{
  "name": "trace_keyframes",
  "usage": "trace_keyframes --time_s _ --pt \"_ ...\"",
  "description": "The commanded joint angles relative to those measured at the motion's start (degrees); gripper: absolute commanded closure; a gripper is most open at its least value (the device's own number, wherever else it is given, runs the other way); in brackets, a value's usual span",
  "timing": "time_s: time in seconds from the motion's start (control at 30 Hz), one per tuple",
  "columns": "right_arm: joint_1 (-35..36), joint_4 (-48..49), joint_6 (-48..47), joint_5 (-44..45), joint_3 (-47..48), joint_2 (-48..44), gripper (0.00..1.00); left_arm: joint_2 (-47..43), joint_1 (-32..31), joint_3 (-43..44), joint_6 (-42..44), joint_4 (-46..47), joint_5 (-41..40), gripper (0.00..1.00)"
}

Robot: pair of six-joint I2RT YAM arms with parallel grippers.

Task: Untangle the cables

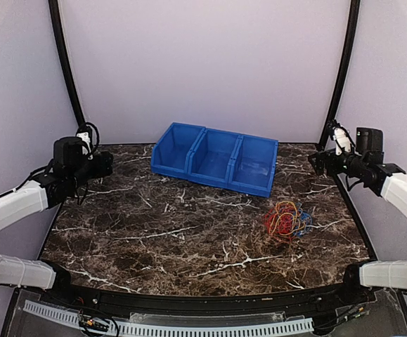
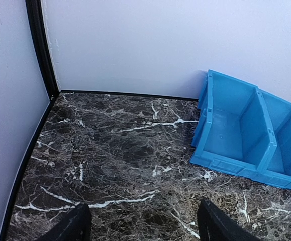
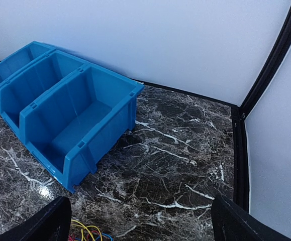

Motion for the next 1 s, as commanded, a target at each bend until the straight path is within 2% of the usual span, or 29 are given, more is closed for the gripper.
trace_keyframes --time_s 0.0,0.2,0.33,0.43,0.6,0.77,0.97 --pt "-1.26 7.21 -0.6 0.44 -4.84 -3.02 0.01 -2.92 0.02 -2.63 1.86 5.78 9.94 0.24" --pt "-2.34 3.04 -10.6 -12.82 -8.14 -4.86 0.01 -1.75 -6.3 -4.4 5.71 8.38 20.61 0.23" --pt "-0.83 -1.88 -16.03 -17.3 -6.72 -5.12 0.02 -0.09 -12.39 -4.63 8.6 8.51 25.64 0.27" --pt "2.81 -5.99 -20.77 -17.14 -6.17 -4.99 0.04 2.04 -17.54 -4.4 11.68 7.81 27.74 0.31" --pt "10.67 -12.21 -27.14 -15.05 -6.26 -2.66 0.14 6.36 -24.55 -2.69 16.92 4.67 27.79 0.36" --pt "17.11 -16.43 -32.04 -11.33 -6.36 0.64 0.26 9.76 -27.8 -1.45 18.53 3.49 28.98 0.39" --pt "19.15 -17.1 -33.85 -7.72 -6.87 3.5 0.27 10.37 -29.33 -0.86 18.01 4.04 30.85 0.4"
